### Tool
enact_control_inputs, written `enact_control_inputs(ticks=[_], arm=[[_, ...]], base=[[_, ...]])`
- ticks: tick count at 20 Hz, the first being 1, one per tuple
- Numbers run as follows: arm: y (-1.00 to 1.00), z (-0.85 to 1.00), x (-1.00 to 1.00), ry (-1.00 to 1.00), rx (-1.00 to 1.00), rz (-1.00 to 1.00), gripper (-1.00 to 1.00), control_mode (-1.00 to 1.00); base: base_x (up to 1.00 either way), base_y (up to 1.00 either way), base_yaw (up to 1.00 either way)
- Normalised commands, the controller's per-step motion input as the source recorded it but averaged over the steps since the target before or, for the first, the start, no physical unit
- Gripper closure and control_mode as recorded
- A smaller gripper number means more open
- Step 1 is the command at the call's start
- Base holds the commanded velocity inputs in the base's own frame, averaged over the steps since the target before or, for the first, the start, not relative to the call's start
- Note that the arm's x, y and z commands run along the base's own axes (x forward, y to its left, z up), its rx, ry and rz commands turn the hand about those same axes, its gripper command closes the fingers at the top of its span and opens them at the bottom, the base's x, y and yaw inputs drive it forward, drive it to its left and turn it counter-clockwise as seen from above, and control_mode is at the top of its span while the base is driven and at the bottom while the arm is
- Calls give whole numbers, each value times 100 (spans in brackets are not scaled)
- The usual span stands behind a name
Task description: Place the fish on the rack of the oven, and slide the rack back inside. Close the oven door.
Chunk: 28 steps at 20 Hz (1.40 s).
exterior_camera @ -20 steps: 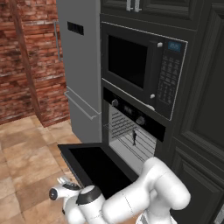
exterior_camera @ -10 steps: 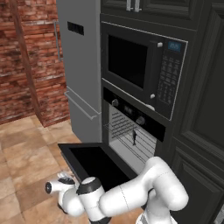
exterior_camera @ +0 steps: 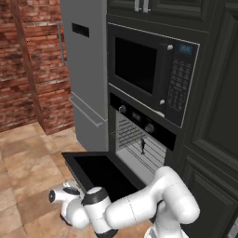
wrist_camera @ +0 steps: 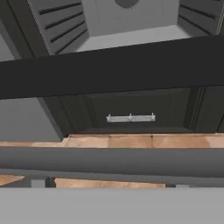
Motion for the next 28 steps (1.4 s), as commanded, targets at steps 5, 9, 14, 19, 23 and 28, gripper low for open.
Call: enact_control_inputs(ticks=[5, 9, 14, 19, 23, 28], arm=[[-76, -100, 0, -37, -34, -52, -100, -100], [-86, -73, 0, -35, -38, -51, -100, -100], [-61, -12, 11, -27, -44, -49, -100, -100], [-60, 0, 22, -19, -43, -47, -100, -100], [-68, 0, 27, -15, -40, -46, -100, -100], [-80, 0, 36, -10, -33, -43, -100, -100]], base=[[0, 0, 0], [0, 0, 0], [0, 0, 0], [0, 0, 0], [0, 0, 0], [0, 0, 0]])
